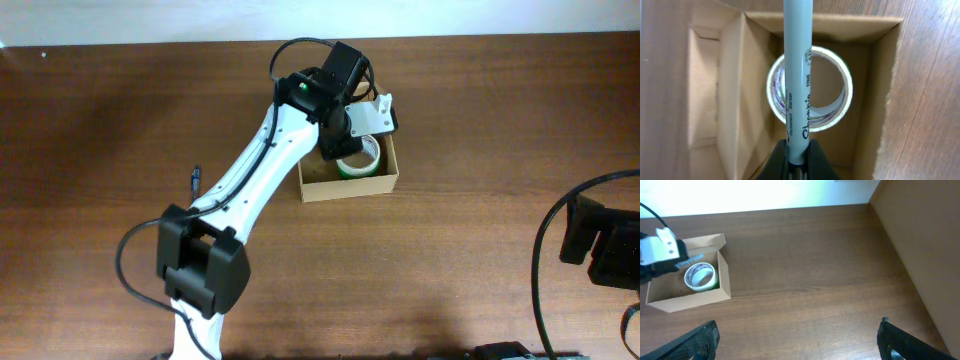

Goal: Pack container
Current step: 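Carry the white marker over the box and lower it inside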

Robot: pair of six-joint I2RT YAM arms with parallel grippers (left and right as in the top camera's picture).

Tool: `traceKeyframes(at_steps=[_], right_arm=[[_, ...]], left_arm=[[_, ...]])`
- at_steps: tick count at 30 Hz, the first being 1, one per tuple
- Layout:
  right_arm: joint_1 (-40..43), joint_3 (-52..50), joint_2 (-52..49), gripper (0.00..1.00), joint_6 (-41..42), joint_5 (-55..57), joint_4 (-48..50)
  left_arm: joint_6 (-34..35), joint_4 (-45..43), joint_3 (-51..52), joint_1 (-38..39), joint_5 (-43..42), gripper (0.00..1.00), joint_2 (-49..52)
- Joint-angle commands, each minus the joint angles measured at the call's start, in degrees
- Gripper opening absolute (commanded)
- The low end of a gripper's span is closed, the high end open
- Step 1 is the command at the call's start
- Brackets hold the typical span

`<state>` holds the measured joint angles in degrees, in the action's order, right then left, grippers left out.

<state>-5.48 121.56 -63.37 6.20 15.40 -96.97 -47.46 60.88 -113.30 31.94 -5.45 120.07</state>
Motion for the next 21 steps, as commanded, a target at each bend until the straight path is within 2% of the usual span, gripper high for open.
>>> traceKeyframes(at_steps=[1, 21], right_arm=[[-0.6, 0.2, 0.1, 0.99, 0.0, -0.2, -0.3], [-0.6, 0.2, 0.1, 0.99, 0.0, -0.1, -0.3]], left_arm=[[-2.0, -0.1, -0.9, -0.1, -1.4, 0.02, 4.0], [-2.3, 1.3, -0.7, -1.4, -1.5, 0.02, 8.3]])
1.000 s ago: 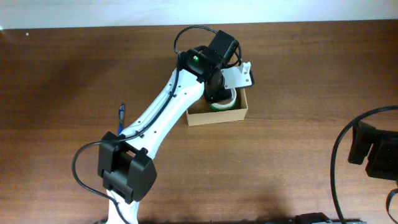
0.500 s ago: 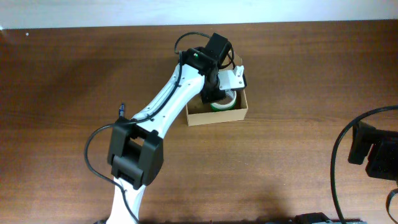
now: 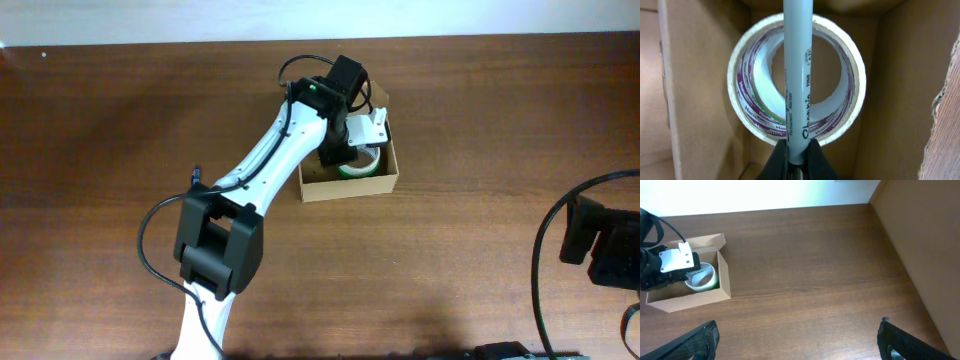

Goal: Pack container
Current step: 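Carry the white marker over the box and lower it inside, then open the left gripper and move it back to the blue pen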

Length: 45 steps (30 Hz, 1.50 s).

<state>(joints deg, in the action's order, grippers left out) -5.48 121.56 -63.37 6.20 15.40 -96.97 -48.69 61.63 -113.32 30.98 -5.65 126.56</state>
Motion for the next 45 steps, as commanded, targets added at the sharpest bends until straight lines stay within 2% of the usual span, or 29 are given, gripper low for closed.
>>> traceKeyframes(at_steps=[1, 6, 13, 14, 15, 17, 21, 28, 36, 38, 41, 43, 45], right_arm=[[-0.6, 0.2, 0.1, 0.99, 0.0, -0.1, -0.3], [-0.6, 0.2, 0.0, 0.99, 0.0, -0.1, -0.3], [-0.6, 0.2, 0.0, 0.99, 0.0, -0.1, -0.3], [-0.5, 0.2, 0.0, 0.99, 0.0, -0.1, -0.3], [-0.6, 0.2, 0.0, 0.99, 0.0, -0.1, -0.3], [-0.5, 0.2, 0.0, 0.99, 0.0, -0.1, -0.3], [-0.6, 0.2, 0.0, 0.99, 0.0, -0.1, -0.3], [-0.5, 0.2, 0.0, 0.99, 0.0, -0.1, -0.3], [-0.5, 0.2, 0.0, 0.99, 0.0, -0.1, -0.3], [-0.5, 0.2, 0.0, 0.99, 0.0, 0.1, -0.3], [-0.5, 0.2, 0.0, 0.99, 0.0, 0.3, -0.3], [-0.5, 0.2, 0.0, 0.99, 0.0, 0.3, -0.3], [-0.6, 0.2, 0.0, 0.99, 0.0, 0.3, -0.3]], left_arm=[[-1.1, 1.0, -0.7, -0.4, -1.5, 0.02, 2.1], [-1.1, 4.9, -0.7, -0.4, -2.1, 0.02, 3.0], [-1.1, 4.9, -0.7, -0.3, -2.1, 0.03, 3.0], [-1.1, 4.8, -0.7, -0.3, -2.1, 0.14, 3.0], [-1.1, 4.5, -0.7, -0.3, -2.1, 0.29, 3.0], [-1.1, 3.9, -0.7, -0.3, -2.1, 0.49, 3.0], [-1.1, 3.5, -2.0, -0.3, -2.1, 0.63, 3.0], [0.7, 3.5, -10.9, -0.3, -0.6, 0.7, 3.0], [1.9, 3.7, -23.0, -0.7, 6.1, 0.7, 3.0], [3.8, 3.5, -25.4, -1.5, 12.2, 0.62, 3.0], [8.8, 3.1, -27.0, -3.5, 16.6, 0.42, 3.0], [16.5, 3.5, -27.5, -5.8, 17.7, 0.33, 3.0], [24.0, 5.0, -27.5, -8.3, 17.7, 0.29, 3.0]])
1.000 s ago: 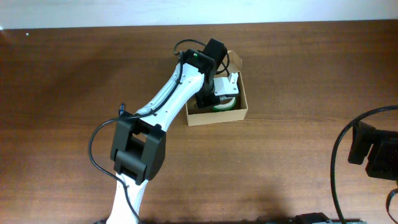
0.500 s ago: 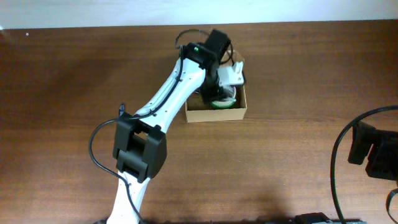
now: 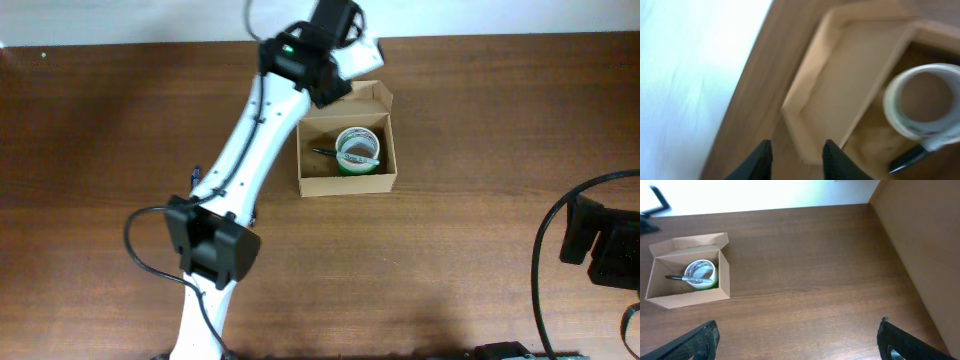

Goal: Pack container
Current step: 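Open the left gripper and move it back to the blue pen, then lower the left gripper onto the blue pen and grasp it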

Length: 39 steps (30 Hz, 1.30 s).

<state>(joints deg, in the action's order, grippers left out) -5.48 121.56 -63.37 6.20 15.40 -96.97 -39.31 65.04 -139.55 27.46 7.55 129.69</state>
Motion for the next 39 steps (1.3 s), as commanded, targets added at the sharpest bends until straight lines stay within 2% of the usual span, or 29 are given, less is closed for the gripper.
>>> traceKeyframes(at_steps=[1, 3, 5, 11, 14, 18, 22, 29, 39], right_arm=[[-0.5, 0.2, 0.0, 0.99, 0.0, 0.3, -0.3], [-0.6, 0.2, 0.0, 0.99, 0.0, 0.3, -0.3], [-0.6, 0.2, 0.0, 0.99, 0.0, 0.3, -0.3], [-0.6, 0.2, -0.1, 0.99, 0.1, 0.3, -0.3], [-0.5, 0.2, 0.0, 0.99, 0.1, 0.3, -0.3], [-0.5, 0.2, -0.1, 0.99, 0.0, 0.3, -0.3], [-0.6, 0.2, -0.1, 0.99, 0.0, 0.3, -0.3], [-0.6, 0.2, -0.1, 0.99, 0.0, 0.3, -0.3], [-0.6, 0.2, -0.1, 0.99, 0.0, 0.3, -0.3]], left_arm=[[19.2, 3.2, -1.3, -6.4, 4.5, 0.28, -0.2], [27.8, 7.0, -1.3, -10.2, 4.0, 0.26, -0.2], [33.7, 10.3, -1.3, -14.0, 3.1, 0.25, -0.2], [41.7, 19.5, -1.1, -24.8, -4.1, 0.28, -0.2], [41.7, 24.9, -1.1, -30.2, -5.3, 0.39, -0.1], [41.7, 31.3, -1.1, -33.1, -5.4, 0.45, -0.1], [41.4, 31.7, 1.7, -34.3, -14.1, 0.51, -0.3], [35.2, 31.4, 12.2, -34.2, -14.5, 0.52, -0.3], [33.0, 26.0, 29.9, -33.9, -12.1, 0.52, -0.3]])
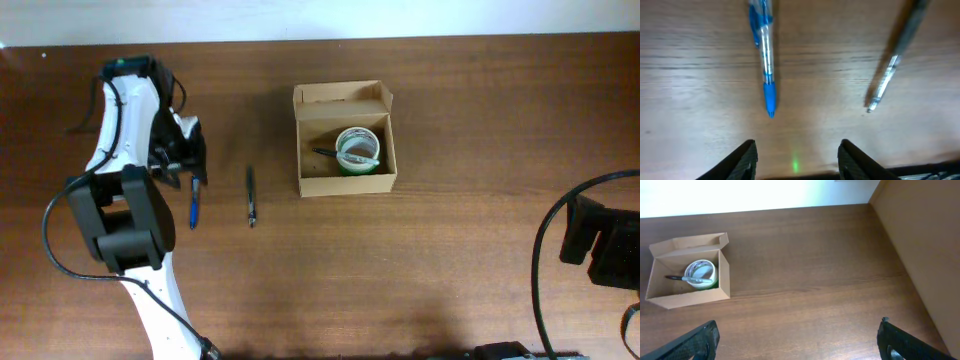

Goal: Pack container
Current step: 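Lower the left gripper onto the blue pen and grasp it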

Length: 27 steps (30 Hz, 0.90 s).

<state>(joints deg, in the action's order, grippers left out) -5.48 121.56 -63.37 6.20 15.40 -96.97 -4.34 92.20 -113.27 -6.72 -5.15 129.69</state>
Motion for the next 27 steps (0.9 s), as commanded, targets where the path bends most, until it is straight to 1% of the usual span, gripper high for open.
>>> traceKeyframes(at_steps=[1, 6, 10, 17, 20, 27], right_arm=[[-0.6, 0.2, -0.1, 0.99, 0.0, 0.3, -0.3], [-0.6, 0.1, -0.1, 0.99, 0.0, 0.3, -0.3], [-0.6, 0.1, -0.1, 0.99, 0.0, 0.3, -0.3], [-0.6, 0.1, 0.0, 0.99, 0.0, 0.3, -0.3], [-0.6, 0.1, 0.0, 0.99, 0.0, 0.3, -0.3], [-0.6, 0.1, -0.1, 0.99, 0.0, 0.3, -0.3]], left_arm=[[-2.0, -1.7, 4.8, 0.3, 0.8, 0.51, -0.3], [-2.0, -4.8, 9.0, 0.3, 3.2, 0.51, -0.3], [-2.0, -9.2, 11.3, 0.3, 5.9, 0.51, -0.3], [-1.7, -15.0, 11.9, 0.3, 9.2, 0.5, -0.3], [-1.6, -16.0, 12.0, 0.3, 9.3, 0.46, -0.3], [-1.3, -17.9, 12.2, 0.3, 9.2, 0.45, -0.3]])
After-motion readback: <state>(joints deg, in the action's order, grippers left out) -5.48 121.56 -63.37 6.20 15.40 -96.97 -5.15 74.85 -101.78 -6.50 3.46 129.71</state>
